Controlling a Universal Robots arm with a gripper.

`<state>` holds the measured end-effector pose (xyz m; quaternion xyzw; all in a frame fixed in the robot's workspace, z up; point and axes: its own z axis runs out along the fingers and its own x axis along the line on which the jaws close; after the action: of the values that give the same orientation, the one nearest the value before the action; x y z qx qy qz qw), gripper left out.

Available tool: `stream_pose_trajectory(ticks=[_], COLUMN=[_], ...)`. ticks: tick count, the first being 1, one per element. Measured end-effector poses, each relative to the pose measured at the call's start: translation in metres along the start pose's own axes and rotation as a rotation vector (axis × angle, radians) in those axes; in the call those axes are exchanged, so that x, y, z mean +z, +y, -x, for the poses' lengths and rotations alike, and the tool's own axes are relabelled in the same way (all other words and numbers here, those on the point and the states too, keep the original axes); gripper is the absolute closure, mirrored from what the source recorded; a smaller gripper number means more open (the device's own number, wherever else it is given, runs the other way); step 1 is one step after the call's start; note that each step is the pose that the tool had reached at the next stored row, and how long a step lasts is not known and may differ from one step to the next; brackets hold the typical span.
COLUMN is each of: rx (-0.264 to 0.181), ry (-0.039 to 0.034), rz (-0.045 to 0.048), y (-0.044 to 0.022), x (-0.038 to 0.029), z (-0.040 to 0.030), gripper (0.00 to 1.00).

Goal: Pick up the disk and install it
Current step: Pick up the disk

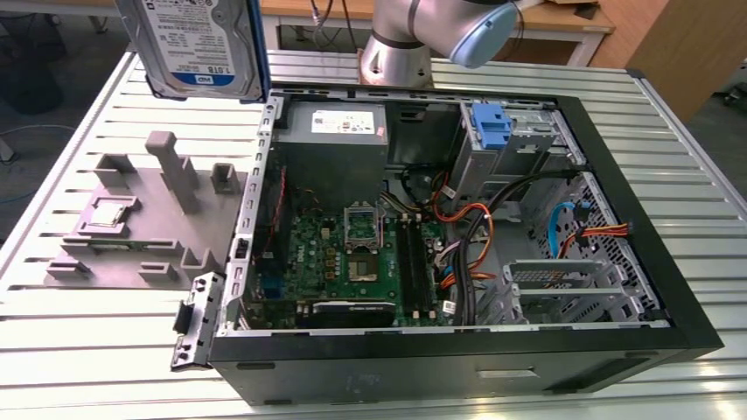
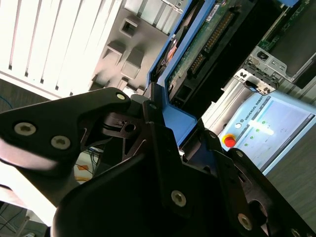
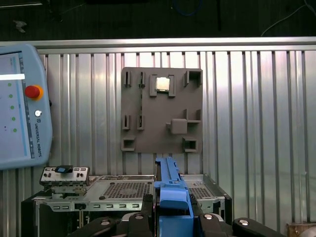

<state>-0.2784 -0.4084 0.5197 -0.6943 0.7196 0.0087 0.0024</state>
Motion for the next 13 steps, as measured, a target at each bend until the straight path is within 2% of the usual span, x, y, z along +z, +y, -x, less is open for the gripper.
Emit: stream_pose_trajectory(ticks=[13], rx=[0.000], ry=[0.0000], rz=[0.0000], y=[-0.0006], x=[0.0000], z=[0.0000], gripper=[0.64])
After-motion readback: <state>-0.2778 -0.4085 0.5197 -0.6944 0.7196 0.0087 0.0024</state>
